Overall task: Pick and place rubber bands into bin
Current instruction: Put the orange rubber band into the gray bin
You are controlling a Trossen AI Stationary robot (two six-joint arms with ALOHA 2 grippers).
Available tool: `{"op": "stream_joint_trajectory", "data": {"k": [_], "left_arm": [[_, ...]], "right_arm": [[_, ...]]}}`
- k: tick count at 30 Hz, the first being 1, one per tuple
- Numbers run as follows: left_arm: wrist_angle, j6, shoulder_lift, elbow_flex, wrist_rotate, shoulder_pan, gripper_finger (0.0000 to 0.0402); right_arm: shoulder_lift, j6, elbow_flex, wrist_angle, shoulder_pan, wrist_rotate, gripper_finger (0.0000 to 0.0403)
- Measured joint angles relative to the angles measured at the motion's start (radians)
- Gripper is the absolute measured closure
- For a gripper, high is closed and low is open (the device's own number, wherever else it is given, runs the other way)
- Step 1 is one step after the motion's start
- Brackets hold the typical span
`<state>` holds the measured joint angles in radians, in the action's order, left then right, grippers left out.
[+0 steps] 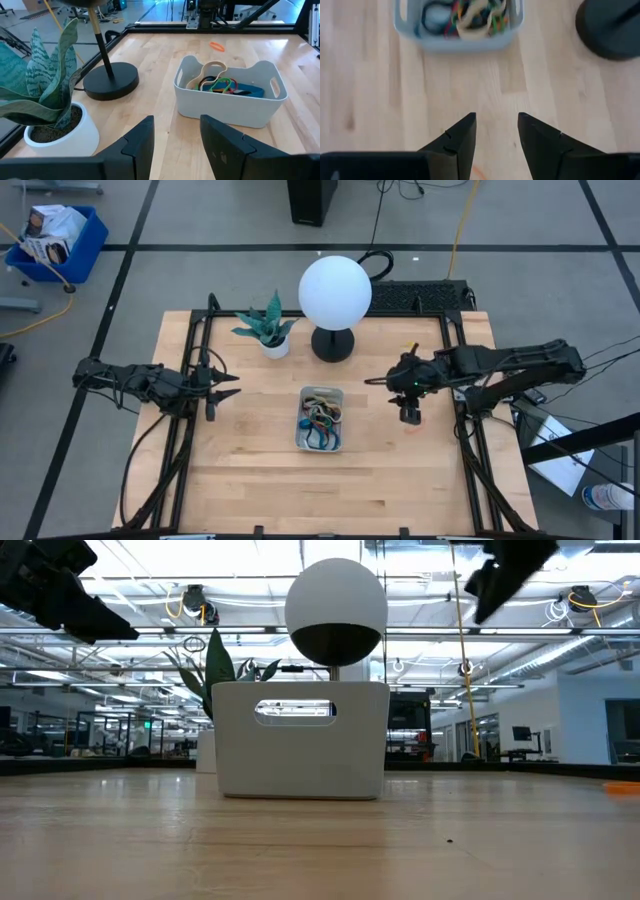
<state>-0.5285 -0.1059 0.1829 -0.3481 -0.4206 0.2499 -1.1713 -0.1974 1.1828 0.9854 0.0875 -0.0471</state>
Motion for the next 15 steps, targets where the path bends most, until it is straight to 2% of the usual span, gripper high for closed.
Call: {"op": "stream_joint_trajectory", "data": {"k": [5,12,15], "left_arm": [[0.0,0.0,0.0,0.0,0.0,0.0,0.0236],[-0.001,-0.001,0.0,0.0,0.0,0.0,0.0236],[-0.002,-0.001,0.0,0.0,0.0,0.0,0.0236]], "right_arm": [[0.035,0.12,-0.134,0.043,0.0,-0.001,0.0264],[0.041,0.256,-0.397,-0.093,0.025,0.077,0.0264],[0.03,0.264,-0.439,-0.133,0.054,0.081,0.0264]]}}
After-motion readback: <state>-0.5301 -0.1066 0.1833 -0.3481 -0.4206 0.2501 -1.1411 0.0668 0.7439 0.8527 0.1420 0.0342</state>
